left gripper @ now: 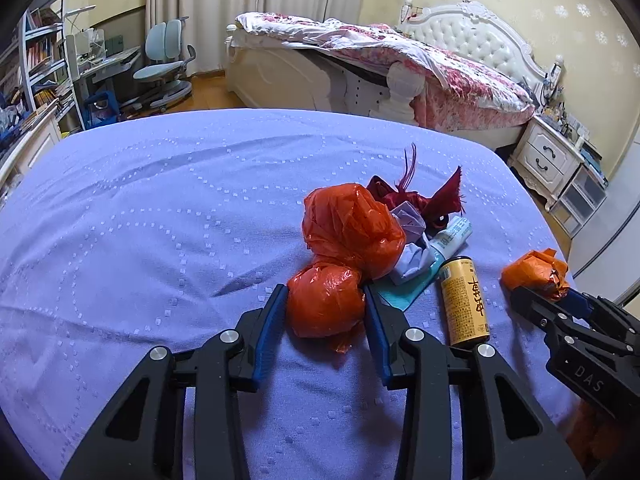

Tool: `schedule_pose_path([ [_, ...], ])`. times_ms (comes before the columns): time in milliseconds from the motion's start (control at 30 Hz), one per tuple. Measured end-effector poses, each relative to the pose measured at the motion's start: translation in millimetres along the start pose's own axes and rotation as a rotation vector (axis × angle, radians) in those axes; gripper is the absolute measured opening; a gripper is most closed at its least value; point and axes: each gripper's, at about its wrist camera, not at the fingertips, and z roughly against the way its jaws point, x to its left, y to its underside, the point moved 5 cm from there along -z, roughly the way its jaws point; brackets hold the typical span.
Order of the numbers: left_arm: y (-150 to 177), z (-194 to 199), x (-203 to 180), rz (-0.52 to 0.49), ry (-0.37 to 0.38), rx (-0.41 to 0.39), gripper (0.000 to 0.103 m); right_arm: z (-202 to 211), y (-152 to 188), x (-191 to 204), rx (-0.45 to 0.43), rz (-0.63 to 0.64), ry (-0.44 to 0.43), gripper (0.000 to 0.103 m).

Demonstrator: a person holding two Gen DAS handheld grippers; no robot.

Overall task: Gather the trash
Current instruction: 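Grasp the red-orange bag bundle with the left tool, then carry the orange bag and red-orange bundle over the trash bin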

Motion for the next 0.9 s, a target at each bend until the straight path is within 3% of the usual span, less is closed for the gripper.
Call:
schedule_pose_path([
  [400, 15.2, 20.1, 1.1, 0.011, -0.017, -0.024, 0.038, 14.2, 10.8, -0.4, -0.014, -0.002, -0.002, 0.050],
  [900, 35.7, 55.8, -24.2, 0.003, 0.004, -0.066, 0.038, 55.9, 44.0, -7.7, -0.045, 0.008, -0.002, 0.050],
])
